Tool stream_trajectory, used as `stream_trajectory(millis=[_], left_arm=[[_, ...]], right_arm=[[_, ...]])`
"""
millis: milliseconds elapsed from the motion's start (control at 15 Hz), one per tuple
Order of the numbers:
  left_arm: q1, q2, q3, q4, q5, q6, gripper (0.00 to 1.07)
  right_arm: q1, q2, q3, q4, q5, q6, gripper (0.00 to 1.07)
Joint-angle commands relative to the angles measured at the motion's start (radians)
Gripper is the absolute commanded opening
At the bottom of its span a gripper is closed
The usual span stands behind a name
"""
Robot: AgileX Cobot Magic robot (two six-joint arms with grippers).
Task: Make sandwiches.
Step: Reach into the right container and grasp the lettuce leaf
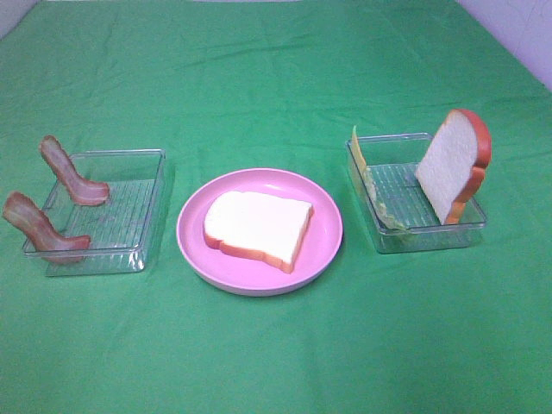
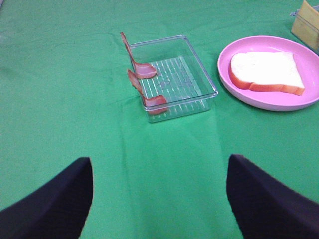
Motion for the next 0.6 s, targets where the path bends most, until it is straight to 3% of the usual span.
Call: stream_trajectory(millis=[67,333,600], left_arm=[[-0.005,-0.019,0.005,-0.006,-0.013,0.006,0.71],[-0.005,-0.019,0.005,-0.006,-0.013,0.005,0.71],[-0.005,-0.019,0.005,-0.006,-0.013,0.005,0.71]], right_arm=[[-0.006,0.204,-0.036,0.023,-0.087,0.007,0.76],[-0.006,0.533,-0.193,0.026,-0.047,-0.047,0.72],[0.0,0.854,-0.503,0.222,0.194,-0.162,0.72]])
